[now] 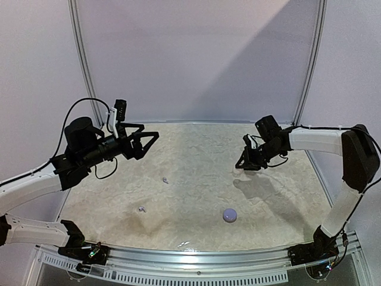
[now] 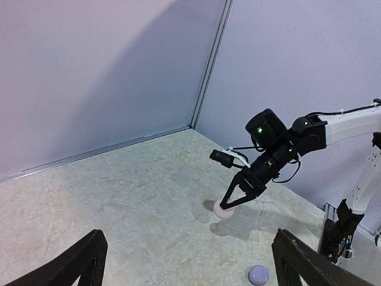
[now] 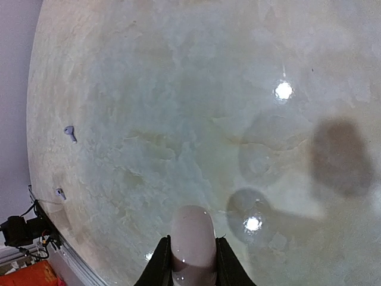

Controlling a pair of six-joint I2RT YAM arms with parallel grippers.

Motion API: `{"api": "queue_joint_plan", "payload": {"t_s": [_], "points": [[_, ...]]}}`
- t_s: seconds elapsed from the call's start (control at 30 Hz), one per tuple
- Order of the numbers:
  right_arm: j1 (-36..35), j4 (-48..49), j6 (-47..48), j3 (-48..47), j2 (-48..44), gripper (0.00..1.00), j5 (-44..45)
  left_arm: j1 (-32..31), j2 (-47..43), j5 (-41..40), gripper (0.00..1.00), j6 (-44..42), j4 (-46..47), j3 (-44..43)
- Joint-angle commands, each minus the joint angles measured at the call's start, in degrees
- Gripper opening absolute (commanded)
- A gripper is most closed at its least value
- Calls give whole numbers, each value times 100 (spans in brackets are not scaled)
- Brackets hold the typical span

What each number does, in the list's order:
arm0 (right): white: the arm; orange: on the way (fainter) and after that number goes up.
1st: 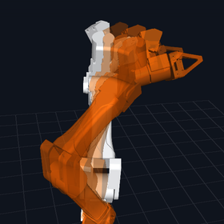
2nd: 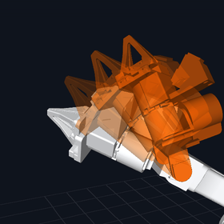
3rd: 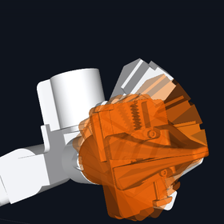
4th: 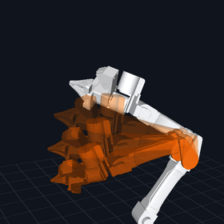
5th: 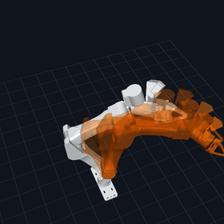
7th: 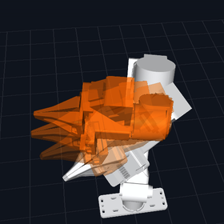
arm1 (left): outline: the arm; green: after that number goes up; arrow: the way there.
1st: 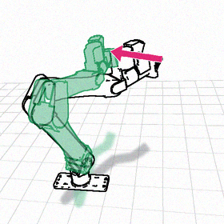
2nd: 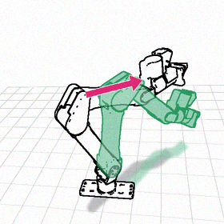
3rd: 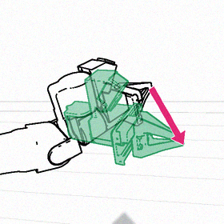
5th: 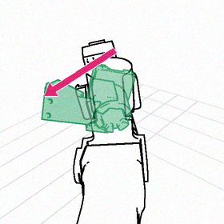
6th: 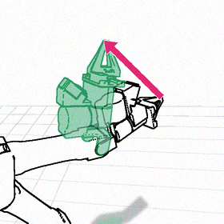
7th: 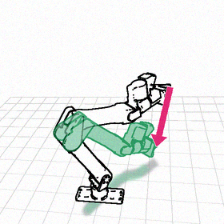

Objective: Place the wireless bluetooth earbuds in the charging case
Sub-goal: Place the charging case with the earbuds at the center of the board.

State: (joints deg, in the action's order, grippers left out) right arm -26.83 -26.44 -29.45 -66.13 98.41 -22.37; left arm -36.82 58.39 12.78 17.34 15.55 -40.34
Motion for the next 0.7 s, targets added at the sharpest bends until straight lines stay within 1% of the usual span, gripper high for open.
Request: {"api": "queue_joint_plan", "payload": {"t_s": [0.0, 0.1, 0.23, 0.27, 0.37, 0.43, 0.47, 0.53, 0.6, 0.67], "points": [[218, -24, -111, -206, 570, 0, -714, 32, -9, -67, 99, -186, -4, 96], [313, -322, 149, -422, 987, 0, -797, 34, -44, -83, 99, -246, -15, 104], [402, -461, 287, -551, 1329, 1, -940, 45, -63, -107, 99, -293, -27, 122], [405, -483, 303, -569, 1379, 4, -940, 50, -64, -108, 99, -290, -29, 123], [398, -686, 359, -691, 1455, 25, -753, 53, -56, -123, 99, -292, 24, 131], [404, -830, 399, -782, 1494, 36, -576, 61, -50, -114, 99, -307, 48, 140], [401, -909, 417, -836, 1524, 39, -513, 67, -48, -110, 99, -317, 67, 140], [398, -1084, 446, -951, 1576, 41, -384, 78, -42, -115, 99, -330, 89, 140], [402, -1261, 466, -1070, 1629, 46, -248, 85, -43, -110, 99, -351, 110, 148], [398, -1443, 473, -1171, 1645, 49, -69, 86, -57, -114, 99, -362, 112, 149]]}}
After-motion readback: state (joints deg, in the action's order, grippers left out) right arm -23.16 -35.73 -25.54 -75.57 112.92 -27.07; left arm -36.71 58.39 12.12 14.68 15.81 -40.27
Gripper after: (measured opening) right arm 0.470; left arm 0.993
